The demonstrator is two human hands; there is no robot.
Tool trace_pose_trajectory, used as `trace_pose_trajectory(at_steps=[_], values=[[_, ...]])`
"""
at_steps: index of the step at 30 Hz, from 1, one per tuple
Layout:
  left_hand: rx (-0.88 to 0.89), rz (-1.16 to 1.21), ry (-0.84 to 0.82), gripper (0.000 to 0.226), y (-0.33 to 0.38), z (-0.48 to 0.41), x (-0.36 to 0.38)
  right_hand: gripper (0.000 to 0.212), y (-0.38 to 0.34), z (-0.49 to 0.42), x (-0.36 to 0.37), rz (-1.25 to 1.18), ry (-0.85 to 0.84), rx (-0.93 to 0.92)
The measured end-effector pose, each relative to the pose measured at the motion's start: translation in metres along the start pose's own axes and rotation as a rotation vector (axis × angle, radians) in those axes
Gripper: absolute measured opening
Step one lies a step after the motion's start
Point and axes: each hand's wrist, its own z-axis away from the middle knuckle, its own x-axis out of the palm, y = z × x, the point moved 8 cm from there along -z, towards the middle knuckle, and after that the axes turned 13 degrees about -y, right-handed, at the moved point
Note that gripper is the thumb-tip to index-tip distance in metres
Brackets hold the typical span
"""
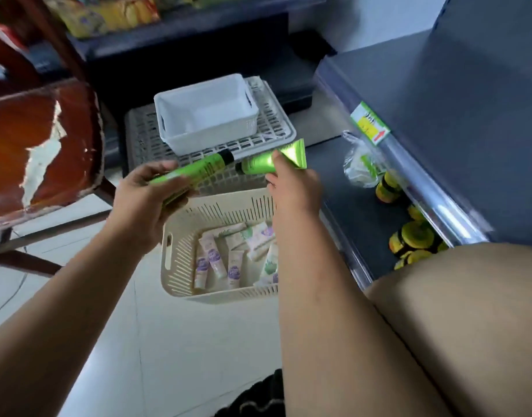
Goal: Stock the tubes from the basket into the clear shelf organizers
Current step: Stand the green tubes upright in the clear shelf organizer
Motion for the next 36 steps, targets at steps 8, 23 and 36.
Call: trace_pose_trajectory(at_steps=[8, 23, 36], values=[[0.255, 0.017, -0.197, 0.033, 0.085, 0.006, 0.087, 0.029, -0.089, 0.036, -0.043, -0.015, 0.109, -0.261], [0.492, -0.032, -0.787, 0.012, 0.165, 0.082, 0.352, 0.015, -0.274, 0.190, -0.191, 0.117, 0.207, -0.757], [0.480, -0.130, -1.400, 0.016, 0.130, 0.276, 0.525, 0.013, -0.286, 0.400, -0.347, 0.412, 0.498, -0.684]])
